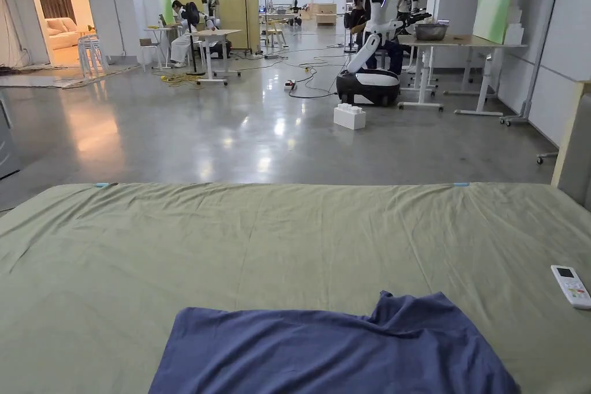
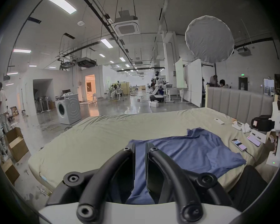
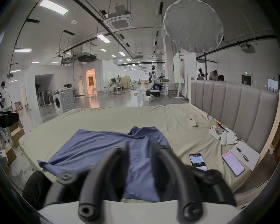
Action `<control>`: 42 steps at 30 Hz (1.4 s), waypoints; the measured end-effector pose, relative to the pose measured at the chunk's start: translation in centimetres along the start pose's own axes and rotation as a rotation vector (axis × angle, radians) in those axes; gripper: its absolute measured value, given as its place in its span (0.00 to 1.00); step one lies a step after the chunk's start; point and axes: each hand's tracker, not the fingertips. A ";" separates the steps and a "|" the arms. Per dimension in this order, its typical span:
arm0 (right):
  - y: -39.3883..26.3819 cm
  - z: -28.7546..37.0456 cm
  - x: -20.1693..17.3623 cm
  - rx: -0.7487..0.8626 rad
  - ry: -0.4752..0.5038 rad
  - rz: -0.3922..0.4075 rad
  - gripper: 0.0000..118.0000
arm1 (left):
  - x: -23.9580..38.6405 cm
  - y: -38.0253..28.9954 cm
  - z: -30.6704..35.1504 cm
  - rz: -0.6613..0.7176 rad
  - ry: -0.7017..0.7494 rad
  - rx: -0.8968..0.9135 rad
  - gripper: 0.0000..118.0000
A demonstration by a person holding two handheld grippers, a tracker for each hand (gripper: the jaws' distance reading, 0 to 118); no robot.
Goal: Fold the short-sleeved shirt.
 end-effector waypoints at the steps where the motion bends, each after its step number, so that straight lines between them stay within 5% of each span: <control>1: -0.2 0.0 -0.1 -0.018 0.000 -0.016 0.00 | 0.3 -0.1 0.2 -0.011 0.008 0.002 0.02; 8: 0.2 0.1 -0.3 -0.011 -0.025 0.026 0.00 | -0.6 0.2 -0.2 0.031 0.000 -0.008 0.00; 24: 0.4 -0.4 -0.1 -0.023 0.031 -0.036 0.00 | -6.0 -4.4 -1.8 0.142 -0.067 -0.140 0.00; 26: -0.1 -0.6 -0.2 -0.036 0.030 -0.026 0.00 | -7.0 -6.2 -2.9 0.100 -0.070 -0.201 0.08; 28: -0.4 -0.6 -0.3 -0.050 0.025 -0.021 0.00 | -8.1 -7.9 -3.9 0.109 -0.145 -0.238 0.27; 30: -0.9 -0.7 -0.2 -0.070 0.033 -0.034 0.00 | -8.8 -9.6 -5.2 0.131 -0.158 -0.276 0.57; 33: -1.6 -0.8 0.0 -0.097 0.029 -0.040 0.00 | -9.3 -12.2 -7.8 0.146 -0.153 -0.396 0.65; 42: -2.3 -0.7 0.8 -0.151 -0.011 -0.051 0.00 | -9.4 -17.3 -13.2 0.181 -0.165 -0.603 0.64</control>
